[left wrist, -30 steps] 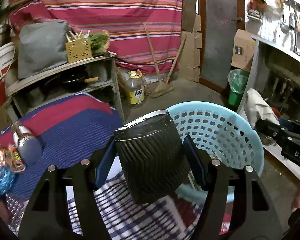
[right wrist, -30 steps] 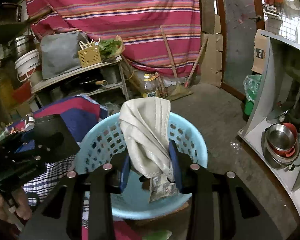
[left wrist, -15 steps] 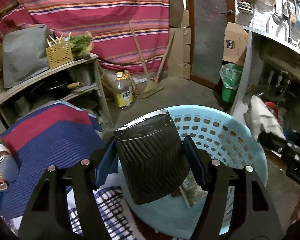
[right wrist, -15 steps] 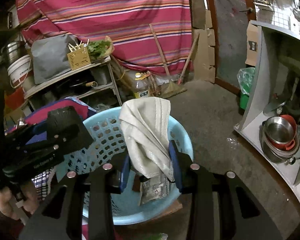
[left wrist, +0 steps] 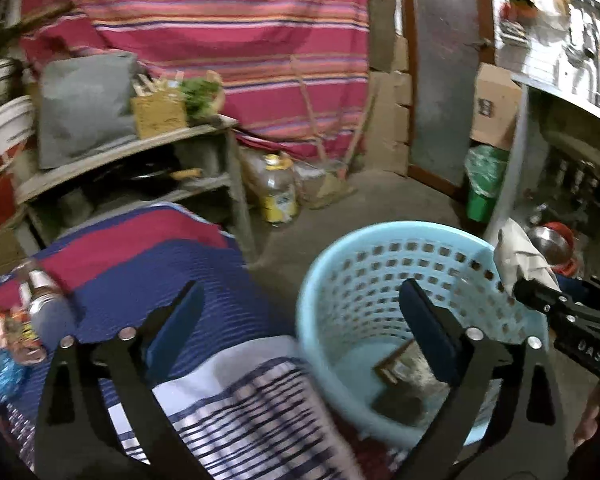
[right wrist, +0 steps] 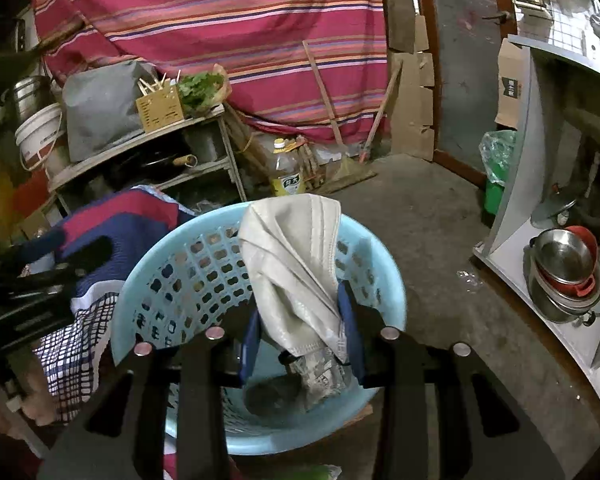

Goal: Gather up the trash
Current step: 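Open the left tool to drop the black cup into the basket, then open the right tool to drop the white mask into the basket, then move both tools back over the table toward the remaining trash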

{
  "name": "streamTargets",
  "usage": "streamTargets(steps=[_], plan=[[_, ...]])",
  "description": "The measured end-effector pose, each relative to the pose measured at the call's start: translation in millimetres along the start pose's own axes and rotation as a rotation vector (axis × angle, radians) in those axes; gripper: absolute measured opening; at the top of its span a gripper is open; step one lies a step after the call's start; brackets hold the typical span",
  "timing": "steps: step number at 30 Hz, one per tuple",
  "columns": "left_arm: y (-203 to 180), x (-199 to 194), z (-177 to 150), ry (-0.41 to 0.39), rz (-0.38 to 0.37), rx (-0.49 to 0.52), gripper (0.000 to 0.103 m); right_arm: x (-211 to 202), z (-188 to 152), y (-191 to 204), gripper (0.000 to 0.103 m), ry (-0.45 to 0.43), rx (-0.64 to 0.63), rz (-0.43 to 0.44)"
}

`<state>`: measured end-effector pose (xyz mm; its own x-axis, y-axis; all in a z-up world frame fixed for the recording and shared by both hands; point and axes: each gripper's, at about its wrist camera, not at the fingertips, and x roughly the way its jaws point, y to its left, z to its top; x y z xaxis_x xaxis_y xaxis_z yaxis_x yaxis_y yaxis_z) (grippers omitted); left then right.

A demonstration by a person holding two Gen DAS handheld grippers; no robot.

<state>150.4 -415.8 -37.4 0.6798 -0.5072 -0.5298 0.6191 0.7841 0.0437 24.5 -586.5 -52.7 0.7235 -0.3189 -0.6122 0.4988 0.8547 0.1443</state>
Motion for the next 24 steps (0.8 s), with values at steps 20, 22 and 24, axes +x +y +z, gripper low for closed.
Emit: streamTargets(steps=[20, 22, 24], plan=[[95.3, -78.8, -27.0, -0.036, 0.17, -0.105, 0.097, 27.9, 8.0, 32.8, 0.083, 0.006, -0.015, -0.056], [110.7, -89.7, -30.2, -0.033, 0.194, -0.129, 0.097, 23.4, 8.2, 33.7, 0.088, -0.004, -0.004, -0.056], [125.8, -99.0, -32.2, -0.033, 0.209, -0.152, 0.097, 14.8, 7.8, 39.1, 0.088, -0.02, 0.0, -0.046]])
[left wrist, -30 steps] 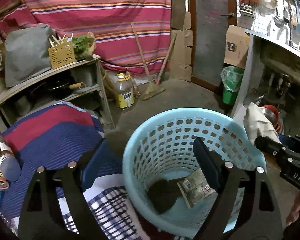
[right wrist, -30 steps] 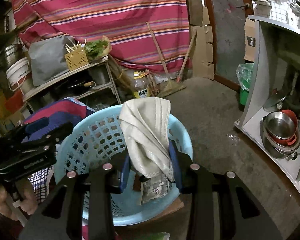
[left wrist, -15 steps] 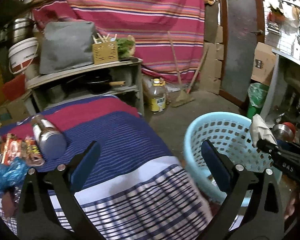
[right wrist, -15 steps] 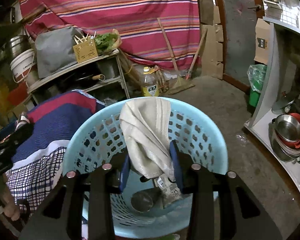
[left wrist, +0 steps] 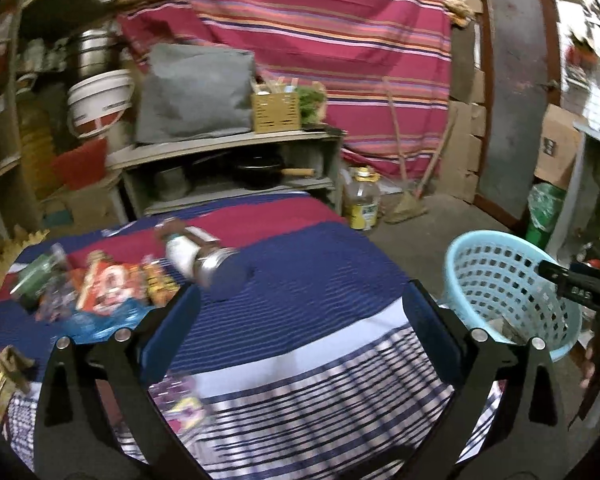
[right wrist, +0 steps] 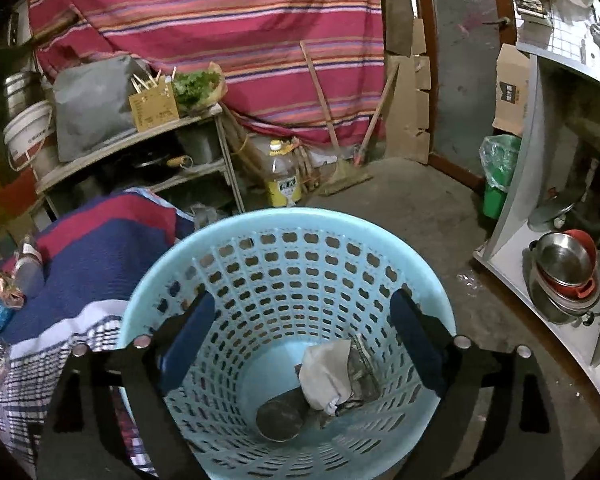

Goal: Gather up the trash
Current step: 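Move both tools back over the table toward the remaining trash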

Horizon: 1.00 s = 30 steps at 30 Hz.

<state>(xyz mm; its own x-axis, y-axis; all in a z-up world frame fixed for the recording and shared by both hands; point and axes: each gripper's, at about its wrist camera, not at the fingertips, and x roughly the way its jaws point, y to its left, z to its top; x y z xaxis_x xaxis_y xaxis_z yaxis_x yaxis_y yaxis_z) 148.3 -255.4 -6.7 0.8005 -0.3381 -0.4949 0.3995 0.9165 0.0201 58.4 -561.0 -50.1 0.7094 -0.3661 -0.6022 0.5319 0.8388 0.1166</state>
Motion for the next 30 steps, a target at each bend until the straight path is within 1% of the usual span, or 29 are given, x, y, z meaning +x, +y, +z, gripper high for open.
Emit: streamTargets(steps=[3, 6, 11, 13, 18, 22, 25, 30], plan=[[27.7, -12.0, -2.8, -0.001, 0.042, -0.02, 0.097, -12.7, -0.9, 13.4, 0.088, -0.018, -0.011, 0.021], [57.2, -26.2, -8.8, 0.005, 0.116, -0.023, 0.097, -30.1, -4.1, 32.4, 0.088, -0.042, -0.031, 0.039], [106.1, -52.9, -19.7, 0.008, 0.186, -0.032, 0.098, -57.6, -12.0, 72.3, 0.091, -0.078, -0.062, 0.102], [125.1, -61.7, -23.6, 0.008, 0.212, -0.034, 0.098, -65.9, -14.3, 95.3, 0.091, -0.087, -0.087, 0.135], [163.5, -71.6, -32.8, 0.01, 0.258, -0.057, 0.098, -77.4, -16.5, 140.8, 0.091, -0.08, -0.131, 0.191], [182.9, -70.9, -44.5, 0.006, 0.314, -0.051, 0.098, -83.1, -20.2, 176.4, 0.091, -0.073, -0.168, 0.225], [195.0, -67.6, -48.4, 0.019, 0.327, -0.051, 0.098, -87.4, -23.2, 200.7, 0.091, -0.08, -0.227, 0.225], [222.0, -66.8, -49.3, 0.027, 0.331, -0.114, 0.098, -95.5, -23.9, 236.4, 0.091, -0.097, -0.254, 0.255]])
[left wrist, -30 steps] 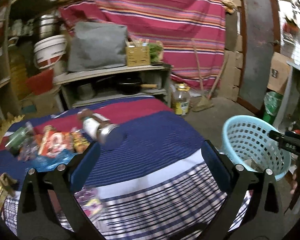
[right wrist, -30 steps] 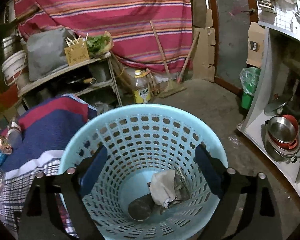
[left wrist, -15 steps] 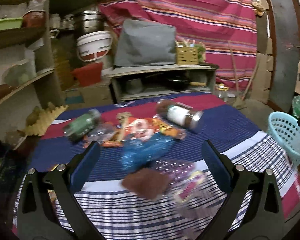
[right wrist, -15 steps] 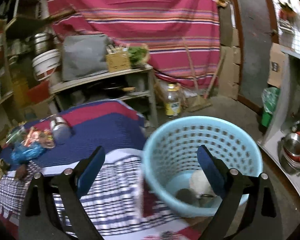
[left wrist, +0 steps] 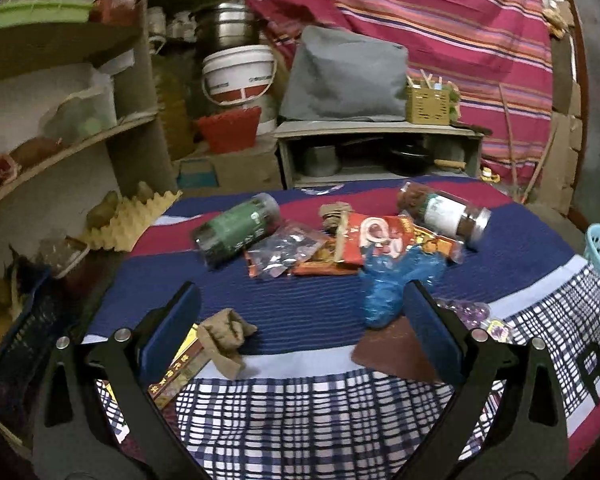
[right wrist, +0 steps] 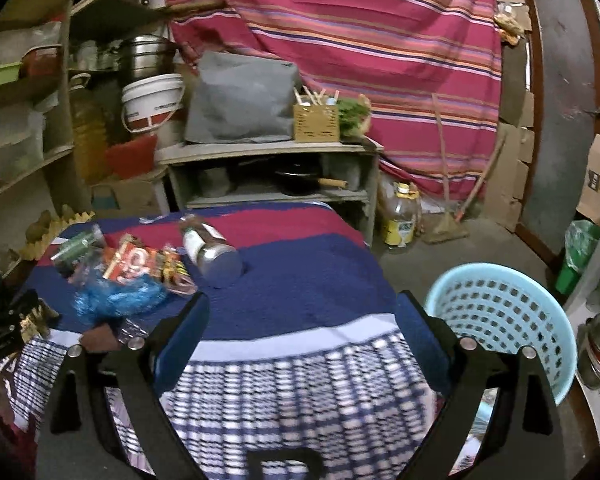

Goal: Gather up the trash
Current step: 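Move both tools back over the table toward the remaining trash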

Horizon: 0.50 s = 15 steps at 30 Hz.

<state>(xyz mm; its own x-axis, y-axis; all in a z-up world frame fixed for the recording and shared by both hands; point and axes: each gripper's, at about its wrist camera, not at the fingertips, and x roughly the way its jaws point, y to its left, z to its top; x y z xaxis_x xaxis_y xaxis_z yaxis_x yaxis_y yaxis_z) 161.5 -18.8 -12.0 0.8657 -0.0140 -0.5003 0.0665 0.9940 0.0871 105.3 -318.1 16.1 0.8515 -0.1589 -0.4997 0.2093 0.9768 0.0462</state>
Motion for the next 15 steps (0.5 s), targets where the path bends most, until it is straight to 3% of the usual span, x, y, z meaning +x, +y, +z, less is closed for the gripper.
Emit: streamTargets(steps=[8, 15], plan=[[20.3, 8.8, -1.9, 0.021, -0.01, -0.023, 0.098, 14.7, 0.5, 47.6, 0.091, 0.003, -0.019, 0.012], [34.4, 17.6, -0.2, 0.027, -0.016, -0.086, 0.097, 29.0, -16.5, 74.4, 0.091, 0.033, -0.126, 0.0]])
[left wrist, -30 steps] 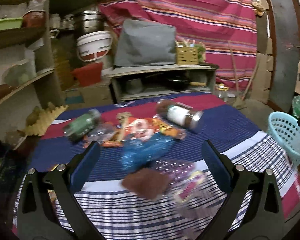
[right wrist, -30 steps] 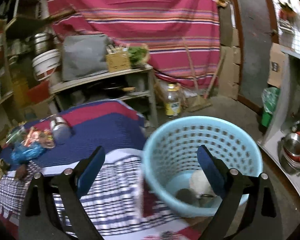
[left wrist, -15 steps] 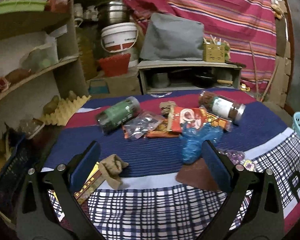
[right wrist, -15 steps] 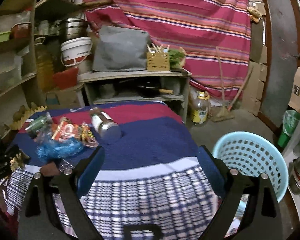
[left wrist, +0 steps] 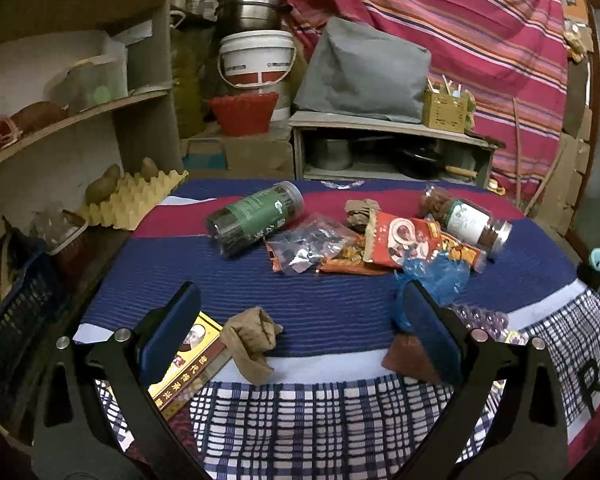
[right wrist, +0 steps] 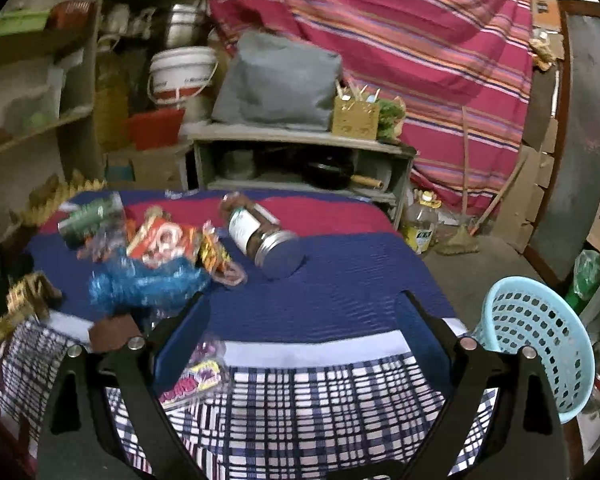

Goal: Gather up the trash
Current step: 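Move both tools back over the table toward the remaining trash, then close the left tool on the tan cloth and lift it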

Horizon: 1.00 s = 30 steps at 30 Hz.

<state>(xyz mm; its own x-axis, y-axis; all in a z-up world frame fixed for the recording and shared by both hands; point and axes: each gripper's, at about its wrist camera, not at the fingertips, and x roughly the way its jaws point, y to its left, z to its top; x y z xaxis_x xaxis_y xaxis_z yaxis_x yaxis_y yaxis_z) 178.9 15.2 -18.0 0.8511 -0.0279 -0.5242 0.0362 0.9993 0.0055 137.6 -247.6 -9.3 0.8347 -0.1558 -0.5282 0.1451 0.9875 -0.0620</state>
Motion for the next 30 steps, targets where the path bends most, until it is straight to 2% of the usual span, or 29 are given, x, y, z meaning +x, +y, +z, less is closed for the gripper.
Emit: streamTargets(steps=[4, 9, 13, 17, 20, 24, 27, 30], plan=[[0.3, 6.4, 2.5, 0.008, -0.01, -0.013, 0.097, 4.3, 0.8, 0.8, 0.091, 0.006, 0.007, 0.004], [-1.9, 11.6, 1.0, 0.023, 0.003, 0.025, 0.097, 12.6, -0.9, -5.9, 0.092, 0.011, 0.03, -0.013], [-5.2, 13.0, -0.3, 0.022, 0.006, 0.037, 0.098, 27.0, -1.6, -12.0, 0.092, 0.068, 0.075, -0.024], [-8.6, 25.8, -5.4, 0.088, -0.024, 0.06, 0.098, 30.0, -4.5, -14.1, 0.092, 0.083, 0.084, -0.029], [-7.8, 31.9, -9.6, 0.109, 0.0, 0.08, 0.098, 33.1, -6.5, -18.3, 0.092, 0.089, 0.093, -0.049], [7.0, 41.2, -11.5, 0.146, -0.005, 0.031, 0.098, 35.1, -10.7, -18.2, 0.092, 0.078, 0.064, -0.111], [18.0, 51.8, -14.8, 0.179, -0.006, 0.003, 0.097, 39.3, -13.2, -15.4, 0.092, 0.1, 0.049, -0.103], [20.5, 61.0, -20.6, 0.194, 0.021, 0.03, 0.097, 46.5, -16.0, -12.2, 0.092, 0.146, 0.055, -0.058]])
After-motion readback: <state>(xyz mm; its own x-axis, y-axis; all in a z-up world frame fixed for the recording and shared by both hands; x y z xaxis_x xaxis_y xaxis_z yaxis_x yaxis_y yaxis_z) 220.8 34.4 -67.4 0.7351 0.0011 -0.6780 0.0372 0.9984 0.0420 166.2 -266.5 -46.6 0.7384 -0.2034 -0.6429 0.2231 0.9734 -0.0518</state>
